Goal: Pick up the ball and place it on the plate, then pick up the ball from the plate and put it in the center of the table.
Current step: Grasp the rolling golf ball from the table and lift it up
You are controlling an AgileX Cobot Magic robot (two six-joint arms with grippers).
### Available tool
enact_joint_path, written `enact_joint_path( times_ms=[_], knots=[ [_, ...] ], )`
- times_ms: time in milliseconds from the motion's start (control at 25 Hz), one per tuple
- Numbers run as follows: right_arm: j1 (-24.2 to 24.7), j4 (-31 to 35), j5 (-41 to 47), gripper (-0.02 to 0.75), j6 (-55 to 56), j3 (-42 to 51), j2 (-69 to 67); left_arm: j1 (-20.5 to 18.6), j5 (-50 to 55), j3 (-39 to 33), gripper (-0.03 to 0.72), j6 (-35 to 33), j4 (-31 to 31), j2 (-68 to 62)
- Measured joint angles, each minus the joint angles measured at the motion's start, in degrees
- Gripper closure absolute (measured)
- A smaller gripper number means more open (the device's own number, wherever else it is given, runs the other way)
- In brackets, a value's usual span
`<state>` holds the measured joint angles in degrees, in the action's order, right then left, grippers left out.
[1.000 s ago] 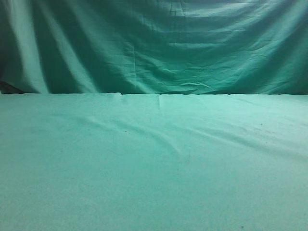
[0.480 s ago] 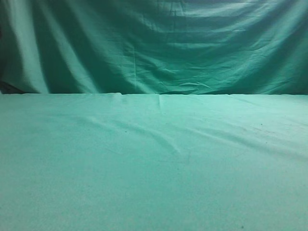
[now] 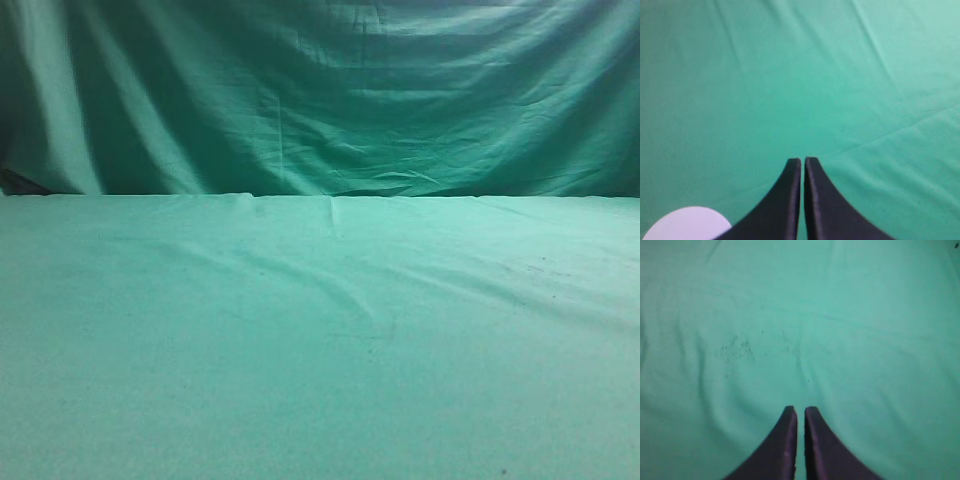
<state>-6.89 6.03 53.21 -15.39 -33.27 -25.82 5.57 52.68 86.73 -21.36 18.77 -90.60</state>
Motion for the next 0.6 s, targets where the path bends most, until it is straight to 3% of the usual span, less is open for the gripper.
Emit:
enact_joint_path(
  times_ms=[160,280,600],
  knots=[
    [0.00,-0.58,2.95,0.738,0.00,0.00,0.00,1.69,0.12,-0.56,0.688,-1.67,0.80,6.38],
    [-1.02,-0.81,3.21,0.738,0.00,0.00,0.00,2.05,-2.02,-4.84,0.688,-2.04,1.46,13.95],
    [-6.65,-1.16,3.67,0.738,0.00,-0.14,-1.40,2.15,-10.72,-26.32,0.688,-9.41,5.55,38.58]
  ],
)
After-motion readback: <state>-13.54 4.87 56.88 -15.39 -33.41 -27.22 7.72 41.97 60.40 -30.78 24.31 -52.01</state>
